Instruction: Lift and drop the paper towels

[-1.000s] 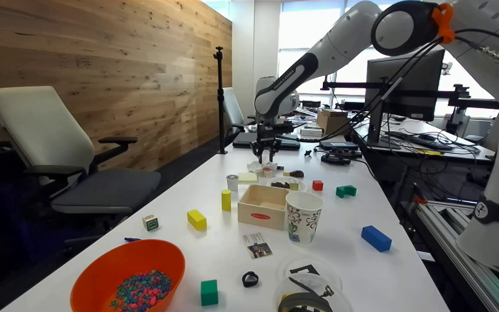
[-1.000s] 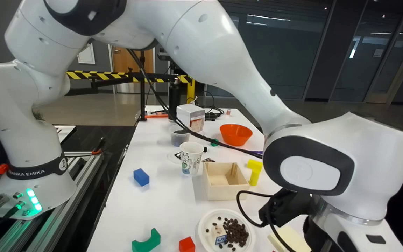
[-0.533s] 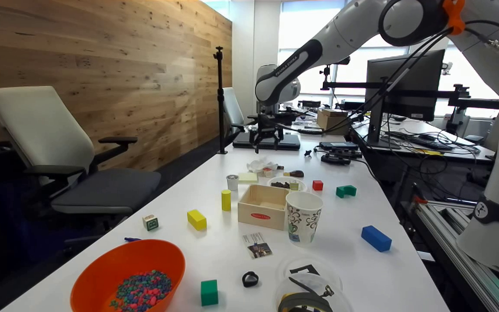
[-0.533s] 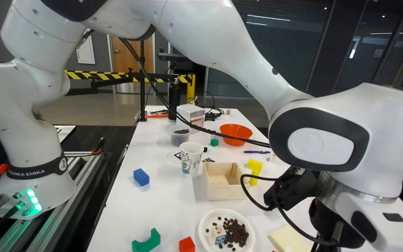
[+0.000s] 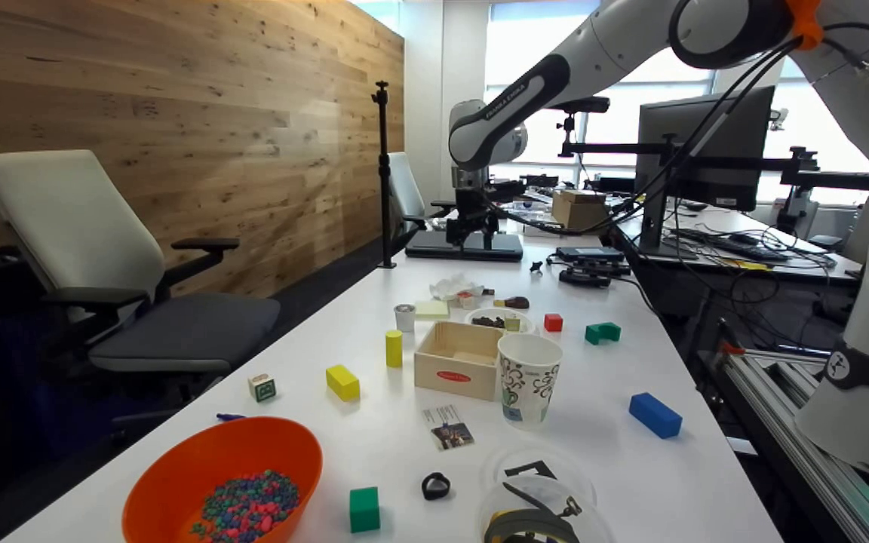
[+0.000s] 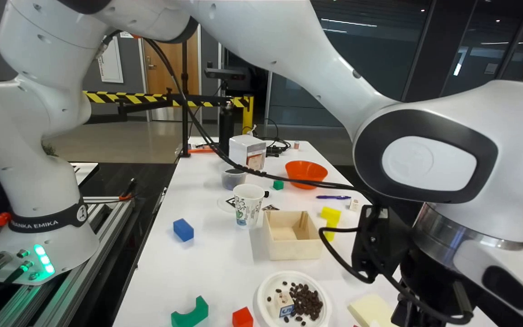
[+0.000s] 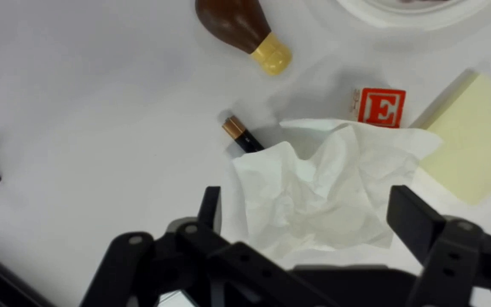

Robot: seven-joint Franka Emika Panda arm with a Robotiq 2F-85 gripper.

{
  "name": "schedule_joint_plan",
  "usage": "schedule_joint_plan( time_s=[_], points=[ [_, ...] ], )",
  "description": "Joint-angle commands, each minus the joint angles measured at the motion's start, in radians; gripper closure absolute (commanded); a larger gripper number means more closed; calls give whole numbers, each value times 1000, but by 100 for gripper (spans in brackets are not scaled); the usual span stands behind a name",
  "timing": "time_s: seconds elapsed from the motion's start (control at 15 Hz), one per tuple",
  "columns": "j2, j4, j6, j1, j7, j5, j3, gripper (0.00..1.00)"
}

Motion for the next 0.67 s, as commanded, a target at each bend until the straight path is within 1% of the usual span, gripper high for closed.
schedule_joint_plan(
  time_s=[0.0, 0.2, 0.27, 0.33, 0.6],
  points=[
    [3, 6, -4, -6, 1, -3, 6, 0],
    [4, 6, -4, -3, 3, -4, 7, 0],
    [13, 10, 28, -15, -80, -13, 24, 0],
    [31, 17, 77, -5, -113, -58, 11, 0],
    [77, 42, 201, -40, -281, -95, 28, 0]
  ],
)
